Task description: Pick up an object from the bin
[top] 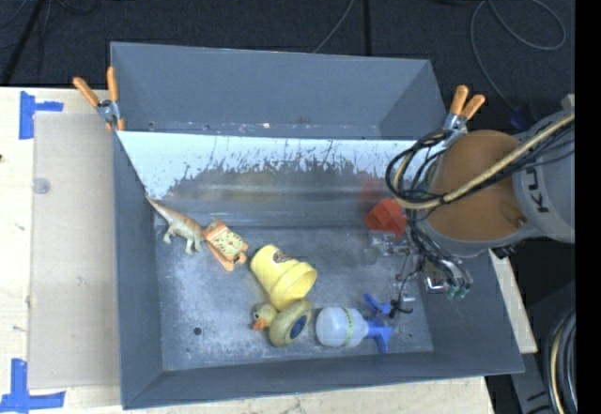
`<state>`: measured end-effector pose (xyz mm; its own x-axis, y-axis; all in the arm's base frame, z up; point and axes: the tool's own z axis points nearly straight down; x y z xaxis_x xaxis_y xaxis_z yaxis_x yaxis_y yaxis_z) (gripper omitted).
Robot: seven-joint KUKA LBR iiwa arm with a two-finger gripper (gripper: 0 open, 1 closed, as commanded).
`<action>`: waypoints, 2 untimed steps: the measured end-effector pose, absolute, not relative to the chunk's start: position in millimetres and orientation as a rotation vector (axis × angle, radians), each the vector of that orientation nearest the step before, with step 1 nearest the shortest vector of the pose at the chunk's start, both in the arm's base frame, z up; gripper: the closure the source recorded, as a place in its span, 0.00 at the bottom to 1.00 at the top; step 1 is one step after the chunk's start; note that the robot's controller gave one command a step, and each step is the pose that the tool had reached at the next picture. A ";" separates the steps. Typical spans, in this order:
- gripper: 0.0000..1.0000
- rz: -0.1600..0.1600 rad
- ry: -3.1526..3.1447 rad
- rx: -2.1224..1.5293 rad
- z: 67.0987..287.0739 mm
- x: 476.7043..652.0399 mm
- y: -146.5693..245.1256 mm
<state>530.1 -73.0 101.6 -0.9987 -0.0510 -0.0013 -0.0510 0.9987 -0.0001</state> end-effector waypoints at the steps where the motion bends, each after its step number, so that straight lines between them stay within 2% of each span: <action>1: 0.00 0.000 3.133 -0.319 77.9 520.8 -50.5; 2: 1.00 0.001 3.100 -0.525 71.9 495.9 -14.7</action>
Offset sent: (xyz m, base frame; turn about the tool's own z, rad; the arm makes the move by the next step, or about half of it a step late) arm -0.0335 0.0572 -0.0287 -0.2827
